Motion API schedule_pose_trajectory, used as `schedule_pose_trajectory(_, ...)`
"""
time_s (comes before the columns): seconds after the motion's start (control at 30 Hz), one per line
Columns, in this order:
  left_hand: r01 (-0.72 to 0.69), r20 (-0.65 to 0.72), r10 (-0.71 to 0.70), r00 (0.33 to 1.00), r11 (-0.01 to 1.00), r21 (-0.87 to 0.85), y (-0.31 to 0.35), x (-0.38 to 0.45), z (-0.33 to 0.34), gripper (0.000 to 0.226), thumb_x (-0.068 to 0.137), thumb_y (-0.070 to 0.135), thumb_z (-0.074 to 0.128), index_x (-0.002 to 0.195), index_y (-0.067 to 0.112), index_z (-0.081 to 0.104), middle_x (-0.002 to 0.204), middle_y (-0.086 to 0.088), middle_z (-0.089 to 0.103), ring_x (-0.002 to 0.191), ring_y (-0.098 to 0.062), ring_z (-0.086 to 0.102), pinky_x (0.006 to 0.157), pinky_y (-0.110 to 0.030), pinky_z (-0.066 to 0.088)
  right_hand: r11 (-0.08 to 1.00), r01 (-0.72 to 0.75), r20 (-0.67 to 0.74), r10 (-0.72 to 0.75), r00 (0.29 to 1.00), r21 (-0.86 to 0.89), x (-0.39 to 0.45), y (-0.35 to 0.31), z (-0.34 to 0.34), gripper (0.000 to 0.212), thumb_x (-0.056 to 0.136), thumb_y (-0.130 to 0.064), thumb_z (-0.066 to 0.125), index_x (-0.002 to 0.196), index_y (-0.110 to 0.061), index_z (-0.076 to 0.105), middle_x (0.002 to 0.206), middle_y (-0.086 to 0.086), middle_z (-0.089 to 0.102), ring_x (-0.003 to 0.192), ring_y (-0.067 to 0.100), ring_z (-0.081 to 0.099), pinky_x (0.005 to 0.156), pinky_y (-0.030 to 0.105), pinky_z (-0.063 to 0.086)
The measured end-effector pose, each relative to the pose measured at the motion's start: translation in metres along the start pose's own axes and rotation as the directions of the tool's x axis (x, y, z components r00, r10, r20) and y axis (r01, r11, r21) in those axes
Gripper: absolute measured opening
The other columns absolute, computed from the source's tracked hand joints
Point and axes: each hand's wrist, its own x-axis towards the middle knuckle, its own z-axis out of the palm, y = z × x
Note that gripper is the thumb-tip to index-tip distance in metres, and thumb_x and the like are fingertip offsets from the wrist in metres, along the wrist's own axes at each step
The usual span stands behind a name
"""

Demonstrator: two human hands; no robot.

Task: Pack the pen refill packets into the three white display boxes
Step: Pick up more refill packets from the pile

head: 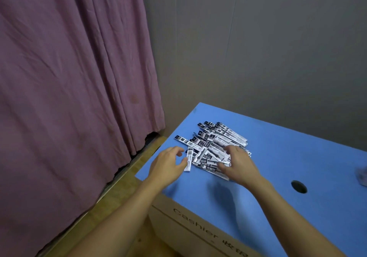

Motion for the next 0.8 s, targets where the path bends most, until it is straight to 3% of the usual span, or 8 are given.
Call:
schedule_pose_trajectory(0.2,-0.027,0.039,0.027,0.999,1.0,0.01,-0.004,0.065,0.013,0.031,0.095,0.042,0.059,0.122,0.028,0.064,0.114,0.014,0.063,0.099,-0.01,0.059,0.089,-0.037,0.053,0.999,-0.053,0.017,0.054,0.998,-0.01,0.057,0.016,0.006,0.059,0.089,-0.044,0.064,0.138,-0.018,0.045,0.136,0.002,0.052,0.125,0.022,0.048,0.097,0.036,0.045)
schedule_pose_trajectory(0.33,-0.045,0.088,0.042,0.995,0.999,0.027,0.004,0.109,0.022,0.033,0.095,0.042,0.06,0.124,0.027,0.064,0.117,0.013,0.064,0.105,-0.01,0.061,0.091,-0.036,0.053,0.995,-0.094,0.022,0.093,0.995,0.021,0.09,0.032,0.006,0.059,0.088,-0.04,0.063,0.139,-0.016,0.045,0.136,0.004,0.052,0.126,0.023,0.048,0.099,0.041,0.047)
schedule_pose_trajectory(0.5,-0.059,0.157,0.053,0.986,0.998,0.036,0.011,0.147,0.043,0.029,0.094,0.043,0.06,0.12,0.029,0.065,0.114,0.013,0.065,0.098,-0.01,0.061,0.089,-0.037,0.054,0.989,-0.148,0.03,0.147,0.989,0.018,0.109,0.054,0.008,0.055,0.088,-0.036,0.064,0.136,-0.015,0.047,0.133,0.005,0.053,0.123,0.024,0.049,0.1,0.04,0.046)
schedule_pose_trajectory(0.7,0.07,0.238,-0.067,0.969,0.998,-0.004,0.023,0.192,0.062,0.023,0.095,0.039,0.062,0.111,0.024,0.067,0.1,0.008,0.066,0.092,-0.016,0.064,0.082,-0.035,0.055,0.968,-0.246,-0.017,0.247,0.969,0.047,0.117,0.077,0.0,0.051,0.087,-0.028,0.063,0.135,-0.012,0.051,0.13,0.006,0.057,0.12,0.025,0.052,0.098,0.037,0.046)
schedule_pose_trajectory(0.8,0.168,0.277,-0.169,0.946,0.985,0.028,0.03,0.212,0.072,0.018,0.096,0.036,0.063,0.087,0.02,0.063,0.078,0.003,0.059,0.074,-0.023,0.062,0.068,-0.034,0.05,0.953,-0.296,-0.046,0.299,0.953,0.066,0.117,0.084,-0.005,0.051,0.086,-0.026,0.065,0.133,-0.013,0.052,0.129,0.006,0.057,0.12,0.026,0.052,0.098,0.038,0.046)
